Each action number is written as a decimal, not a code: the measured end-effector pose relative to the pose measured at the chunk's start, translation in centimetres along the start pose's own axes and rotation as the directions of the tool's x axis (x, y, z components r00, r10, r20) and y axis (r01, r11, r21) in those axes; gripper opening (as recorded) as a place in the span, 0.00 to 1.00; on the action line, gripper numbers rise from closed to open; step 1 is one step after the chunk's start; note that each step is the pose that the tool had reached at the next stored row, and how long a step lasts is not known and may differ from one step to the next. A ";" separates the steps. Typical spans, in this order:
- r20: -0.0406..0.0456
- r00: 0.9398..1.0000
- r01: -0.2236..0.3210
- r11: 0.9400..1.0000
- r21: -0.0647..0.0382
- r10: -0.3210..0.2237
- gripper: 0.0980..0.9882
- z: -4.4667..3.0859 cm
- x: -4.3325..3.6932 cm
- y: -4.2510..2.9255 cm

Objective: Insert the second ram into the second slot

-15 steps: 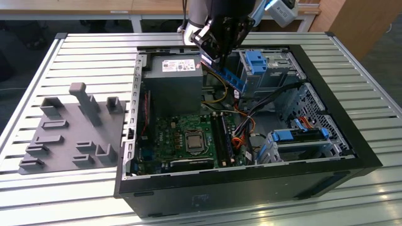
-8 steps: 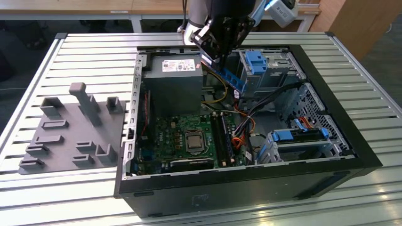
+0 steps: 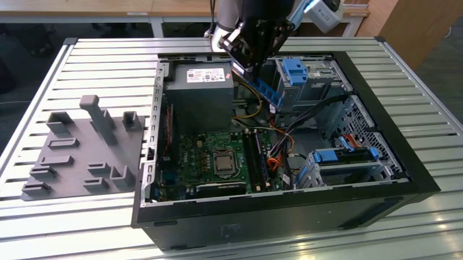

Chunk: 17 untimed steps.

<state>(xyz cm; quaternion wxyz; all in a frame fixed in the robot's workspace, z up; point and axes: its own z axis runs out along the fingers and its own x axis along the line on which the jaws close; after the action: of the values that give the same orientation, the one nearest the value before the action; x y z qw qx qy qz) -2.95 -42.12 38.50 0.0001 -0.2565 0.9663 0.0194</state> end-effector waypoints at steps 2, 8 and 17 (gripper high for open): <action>0.000 1.000 -0.008 1.000 0.000 0.008 0.04 0.01 0.00 0.00; 0.001 1.000 -0.024 1.000 0.000 0.024 0.04 0.01 0.00 0.00; 0.002 0.999 -0.042 0.999 0.000 0.042 0.04 0.02 0.00 0.00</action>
<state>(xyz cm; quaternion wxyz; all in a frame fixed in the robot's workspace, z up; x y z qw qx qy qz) -2.95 -42.12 38.48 0.0005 -0.2362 0.9715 0.0194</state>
